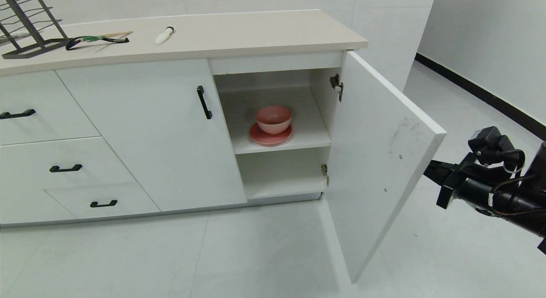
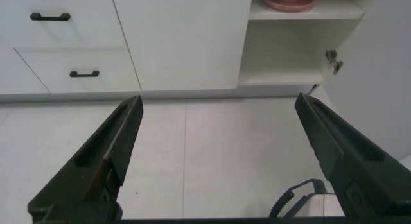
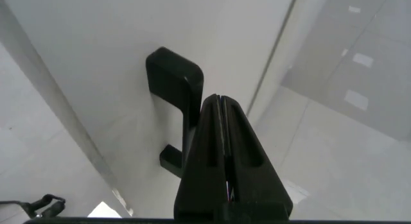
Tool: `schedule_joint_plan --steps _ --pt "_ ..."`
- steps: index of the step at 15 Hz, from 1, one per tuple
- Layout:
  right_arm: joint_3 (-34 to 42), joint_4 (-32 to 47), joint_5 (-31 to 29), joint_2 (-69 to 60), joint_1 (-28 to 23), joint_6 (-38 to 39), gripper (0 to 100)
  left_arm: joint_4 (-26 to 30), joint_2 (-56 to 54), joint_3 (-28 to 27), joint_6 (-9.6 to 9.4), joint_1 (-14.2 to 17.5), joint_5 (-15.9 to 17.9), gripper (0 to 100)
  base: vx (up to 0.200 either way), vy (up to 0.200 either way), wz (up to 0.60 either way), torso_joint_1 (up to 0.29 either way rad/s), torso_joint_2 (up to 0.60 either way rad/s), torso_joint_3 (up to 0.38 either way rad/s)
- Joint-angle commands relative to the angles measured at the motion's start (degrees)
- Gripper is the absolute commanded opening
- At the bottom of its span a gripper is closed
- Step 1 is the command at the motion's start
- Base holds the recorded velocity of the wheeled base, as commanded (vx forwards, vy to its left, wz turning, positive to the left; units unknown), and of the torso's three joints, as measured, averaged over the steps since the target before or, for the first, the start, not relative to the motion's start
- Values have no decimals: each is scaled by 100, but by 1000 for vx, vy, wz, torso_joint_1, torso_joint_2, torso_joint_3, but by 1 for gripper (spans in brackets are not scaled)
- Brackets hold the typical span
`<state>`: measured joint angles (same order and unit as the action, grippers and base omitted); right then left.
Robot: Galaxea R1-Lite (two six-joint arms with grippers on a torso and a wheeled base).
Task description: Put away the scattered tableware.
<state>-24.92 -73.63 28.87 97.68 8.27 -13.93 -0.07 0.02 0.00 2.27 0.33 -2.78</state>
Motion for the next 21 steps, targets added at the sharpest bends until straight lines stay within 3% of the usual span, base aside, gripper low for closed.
schedule_joint_plan --steps 1,12,21 --pt "-4 -2 5 102 184 -4 0 -1 -2 0 2 2 -3 100 0 0 0 0 0 0" --pt "-672 -2 -4 559 966 31 0 -1 -2 0 -7 2 5 100 0 0 0 0 0 0" --pt "-1411 -2 -4 1130 1256 31 0 -1 -2 0 -7 2 -3 100 0 0 0 0 0 0"
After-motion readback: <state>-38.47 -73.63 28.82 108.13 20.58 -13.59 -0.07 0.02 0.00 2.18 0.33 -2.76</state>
